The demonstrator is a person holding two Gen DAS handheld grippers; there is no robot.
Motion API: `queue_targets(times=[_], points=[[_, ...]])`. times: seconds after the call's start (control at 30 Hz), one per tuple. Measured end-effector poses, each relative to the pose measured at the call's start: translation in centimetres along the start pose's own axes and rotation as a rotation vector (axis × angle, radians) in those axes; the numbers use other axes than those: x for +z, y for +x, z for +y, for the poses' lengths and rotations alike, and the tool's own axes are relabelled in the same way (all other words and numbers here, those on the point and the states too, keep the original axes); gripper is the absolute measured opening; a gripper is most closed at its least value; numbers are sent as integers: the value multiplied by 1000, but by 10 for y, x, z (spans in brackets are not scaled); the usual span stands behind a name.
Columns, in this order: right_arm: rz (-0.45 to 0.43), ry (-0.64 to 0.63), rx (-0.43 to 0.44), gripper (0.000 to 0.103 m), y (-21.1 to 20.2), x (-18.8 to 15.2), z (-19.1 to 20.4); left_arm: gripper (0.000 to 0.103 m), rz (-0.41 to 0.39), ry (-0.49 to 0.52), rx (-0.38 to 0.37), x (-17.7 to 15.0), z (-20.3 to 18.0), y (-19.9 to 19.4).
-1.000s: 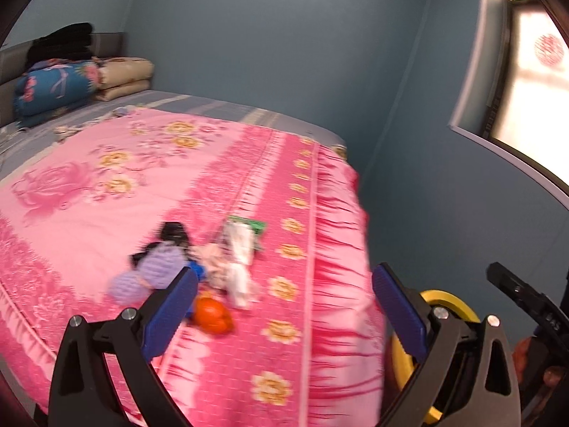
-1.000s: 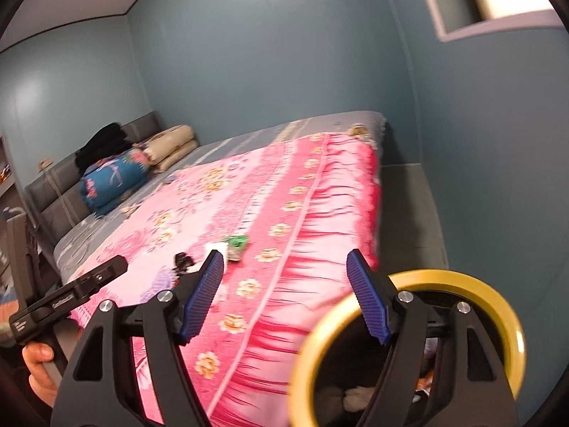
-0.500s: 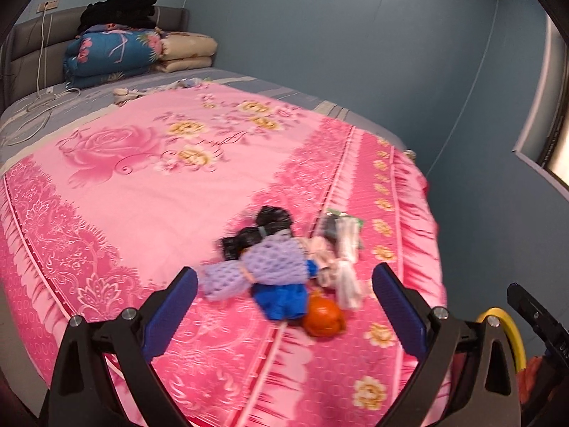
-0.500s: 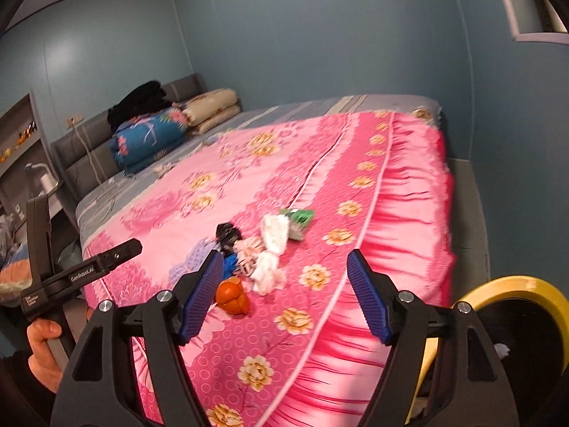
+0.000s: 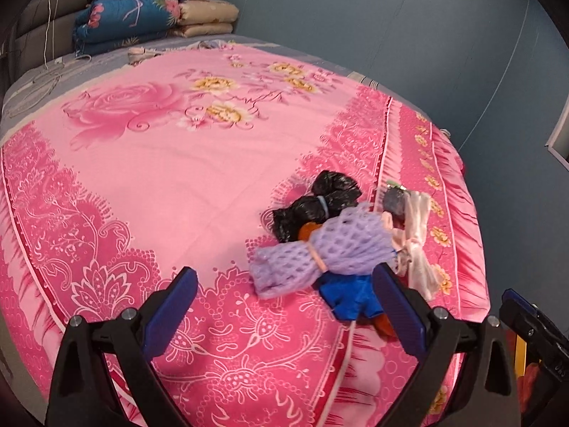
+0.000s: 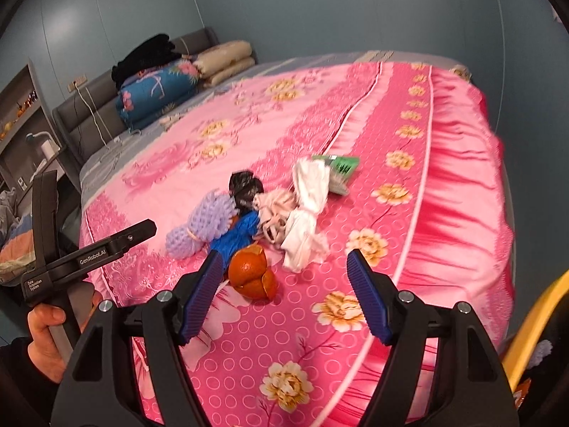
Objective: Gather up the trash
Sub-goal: 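Move both open tools back toward the remaining trash on the bed, then grasp the lavender foam net with the left tool while the right tool grasps the orange peel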
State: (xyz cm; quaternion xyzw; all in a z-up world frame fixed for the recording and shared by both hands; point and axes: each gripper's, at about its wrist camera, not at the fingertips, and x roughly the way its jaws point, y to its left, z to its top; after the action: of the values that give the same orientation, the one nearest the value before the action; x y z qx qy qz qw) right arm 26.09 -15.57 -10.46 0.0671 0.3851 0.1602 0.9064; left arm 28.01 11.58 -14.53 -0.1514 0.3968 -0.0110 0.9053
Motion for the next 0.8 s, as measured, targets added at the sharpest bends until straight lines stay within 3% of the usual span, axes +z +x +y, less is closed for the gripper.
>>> queue_targets(times=[0.43,0.8], points=[[101,-11,2,69,51,-9,5,95,46,85,-21,12,1,29],[138,-23,1,69,70,-10,8,95,91,309,-180,29,-7,40]])
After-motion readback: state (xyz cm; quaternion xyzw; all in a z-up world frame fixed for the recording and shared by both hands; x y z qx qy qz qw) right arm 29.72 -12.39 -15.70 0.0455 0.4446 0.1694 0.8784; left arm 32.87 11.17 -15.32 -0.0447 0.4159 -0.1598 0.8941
